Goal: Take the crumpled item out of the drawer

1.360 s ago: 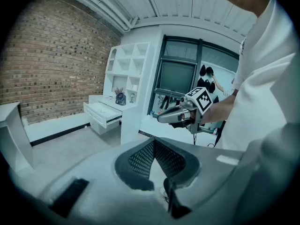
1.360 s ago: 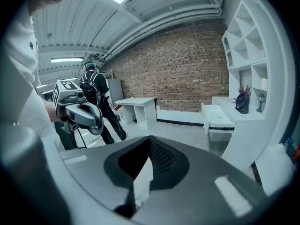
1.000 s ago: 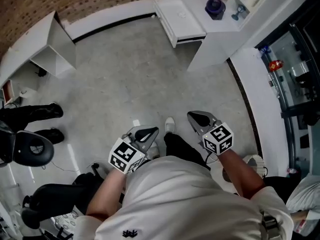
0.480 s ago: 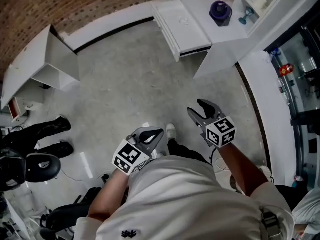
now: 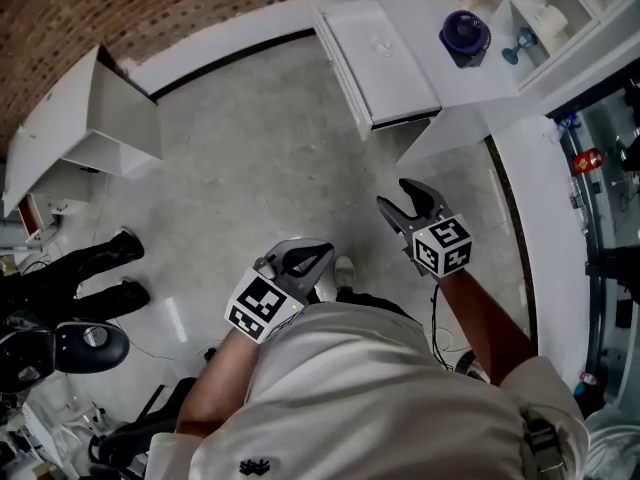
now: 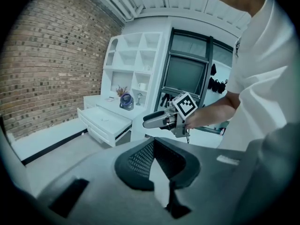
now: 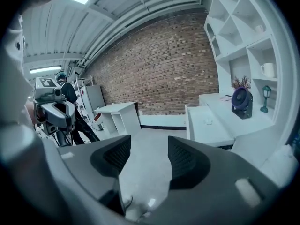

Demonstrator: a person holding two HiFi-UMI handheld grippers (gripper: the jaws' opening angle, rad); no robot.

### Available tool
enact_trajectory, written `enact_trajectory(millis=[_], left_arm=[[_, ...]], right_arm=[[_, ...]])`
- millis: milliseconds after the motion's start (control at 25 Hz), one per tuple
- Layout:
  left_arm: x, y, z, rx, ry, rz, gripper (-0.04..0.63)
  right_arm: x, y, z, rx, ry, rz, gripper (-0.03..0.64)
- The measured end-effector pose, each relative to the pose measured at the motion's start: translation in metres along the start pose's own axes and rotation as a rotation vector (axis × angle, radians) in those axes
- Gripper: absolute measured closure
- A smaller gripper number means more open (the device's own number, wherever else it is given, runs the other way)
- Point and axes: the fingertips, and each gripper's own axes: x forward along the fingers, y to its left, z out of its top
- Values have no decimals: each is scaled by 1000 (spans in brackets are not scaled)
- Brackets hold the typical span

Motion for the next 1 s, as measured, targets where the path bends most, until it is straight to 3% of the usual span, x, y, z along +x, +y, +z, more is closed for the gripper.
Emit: enact_trajectory(millis=[240, 760, 1000], left_arm=[[2, 86, 13, -13, -13, -10, 589], [-49, 298, 61, 98, 14, -160, 590], [-57, 366, 66, 96, 15, -192, 589]], right_arm=[[62, -26, 29, -12, 32, -27, 362], [216, -63, 124, 20, 44, -243, 382], [262, -87, 146, 46, 56, -314, 388]])
